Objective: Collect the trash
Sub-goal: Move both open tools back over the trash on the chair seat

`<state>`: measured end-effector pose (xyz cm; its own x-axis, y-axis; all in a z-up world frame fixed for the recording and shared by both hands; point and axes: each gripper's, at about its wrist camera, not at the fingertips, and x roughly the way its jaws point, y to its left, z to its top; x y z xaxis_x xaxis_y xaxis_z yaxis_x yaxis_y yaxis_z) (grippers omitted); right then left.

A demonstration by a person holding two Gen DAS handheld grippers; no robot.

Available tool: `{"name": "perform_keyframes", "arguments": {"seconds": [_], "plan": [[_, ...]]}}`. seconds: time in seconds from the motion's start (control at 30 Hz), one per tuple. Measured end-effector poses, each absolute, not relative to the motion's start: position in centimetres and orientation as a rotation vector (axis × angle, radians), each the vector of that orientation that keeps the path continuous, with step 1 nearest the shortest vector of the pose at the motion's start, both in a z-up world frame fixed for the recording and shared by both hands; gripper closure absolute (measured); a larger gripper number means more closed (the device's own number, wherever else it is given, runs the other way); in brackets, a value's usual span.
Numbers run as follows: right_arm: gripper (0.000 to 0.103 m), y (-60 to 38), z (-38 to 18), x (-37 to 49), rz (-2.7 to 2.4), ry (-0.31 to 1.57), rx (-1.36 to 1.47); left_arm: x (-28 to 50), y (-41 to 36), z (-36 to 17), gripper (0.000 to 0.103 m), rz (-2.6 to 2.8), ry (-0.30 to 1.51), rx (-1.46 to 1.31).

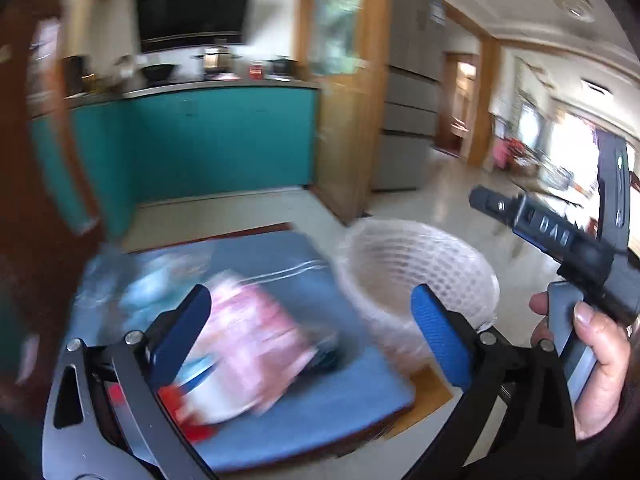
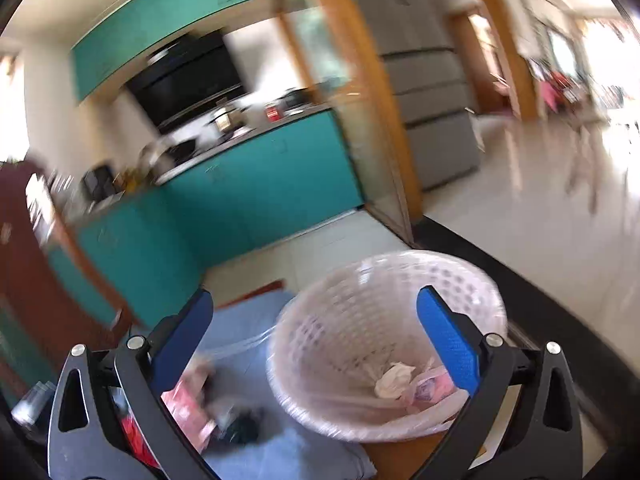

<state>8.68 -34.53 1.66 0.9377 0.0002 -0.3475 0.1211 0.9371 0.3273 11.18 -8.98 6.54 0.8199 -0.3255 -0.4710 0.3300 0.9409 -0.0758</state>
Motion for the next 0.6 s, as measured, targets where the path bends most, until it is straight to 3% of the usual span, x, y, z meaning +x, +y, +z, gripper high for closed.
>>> {"name": "perform_keyframes", "arguments": {"seconds": [0.2,0.3,0.4,0.6], "plan": [[0.003,-25.3,1.8,6.2,0.064,0.330,0.109,9.0,-1.2,3.7,0.003,-0.102,0.524,-0.067],[0.003,-21.3,0.0,6.1,0.115,0.428,0.007,9.1,0.4,3.1,0.003,-0.043,0.599,-0.063],[0.003,-19.2,-1.4,6.3,0.153,0.538,0.001,9.0,0.9,2.3,0.003,0.013,0.642,0.002],[0.003,-17.9,-1.7,6.2,0.145,0.561,0.017,9.2,1.8,1.3,0.003,-0.054,0.712,-0.051]]}}
